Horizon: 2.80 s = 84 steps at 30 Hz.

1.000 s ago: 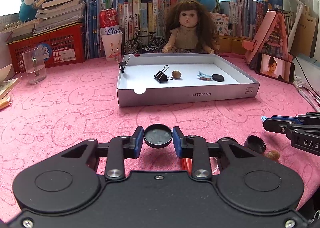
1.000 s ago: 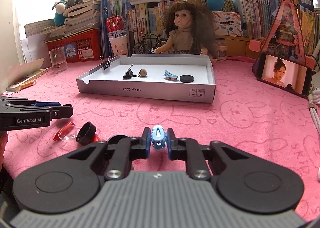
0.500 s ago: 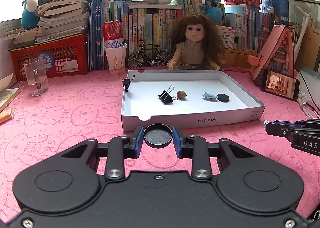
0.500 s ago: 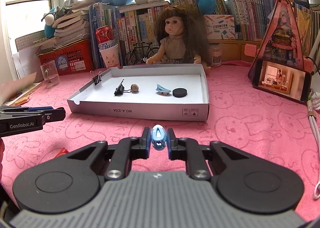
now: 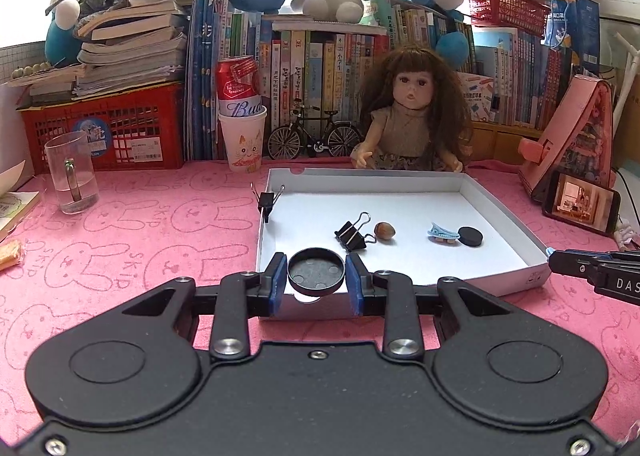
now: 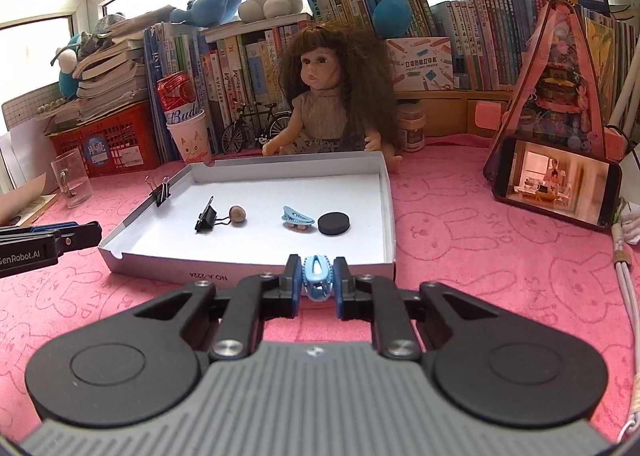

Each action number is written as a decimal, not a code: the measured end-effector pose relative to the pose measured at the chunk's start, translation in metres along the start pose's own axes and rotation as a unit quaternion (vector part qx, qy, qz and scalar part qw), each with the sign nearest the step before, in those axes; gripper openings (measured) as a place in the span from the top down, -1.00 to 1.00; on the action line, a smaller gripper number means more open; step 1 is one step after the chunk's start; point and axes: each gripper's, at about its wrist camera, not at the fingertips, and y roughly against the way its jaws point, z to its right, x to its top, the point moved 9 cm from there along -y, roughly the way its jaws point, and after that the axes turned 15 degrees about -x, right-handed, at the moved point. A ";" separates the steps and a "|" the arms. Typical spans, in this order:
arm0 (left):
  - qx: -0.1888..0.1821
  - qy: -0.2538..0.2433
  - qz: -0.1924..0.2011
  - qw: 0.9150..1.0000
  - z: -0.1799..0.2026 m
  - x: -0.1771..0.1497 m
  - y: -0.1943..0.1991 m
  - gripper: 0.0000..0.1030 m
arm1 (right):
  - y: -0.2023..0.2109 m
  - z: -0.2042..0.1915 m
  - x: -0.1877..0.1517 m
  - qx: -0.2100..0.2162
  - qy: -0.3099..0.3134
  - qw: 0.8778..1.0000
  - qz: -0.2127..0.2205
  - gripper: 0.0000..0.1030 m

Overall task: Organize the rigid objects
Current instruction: 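Carry the black lid and blue hair clip in both tools over the tray, then open both tools to drop the black lid and blue hair clip into the tray, then withdraw both open tools from the tray toward the objects on the cloth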

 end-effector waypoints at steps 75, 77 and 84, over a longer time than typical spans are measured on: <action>-0.022 0.016 -0.033 0.999 -0.018 0.032 -0.116 -0.48 | -0.121 0.002 0.045 -0.034 -0.054 0.992 -0.107 -0.14; -0.026 0.008 -0.029 0.999 -0.014 0.033 -0.108 -0.55 | -0.112 -0.002 0.046 -0.028 -0.045 0.994 -0.095 -0.22; -0.041 -0.012 -0.025 0.999 0.003 0.022 -0.082 -0.67 | -0.084 -0.011 0.041 -0.007 -0.013 0.998 -0.062 -0.58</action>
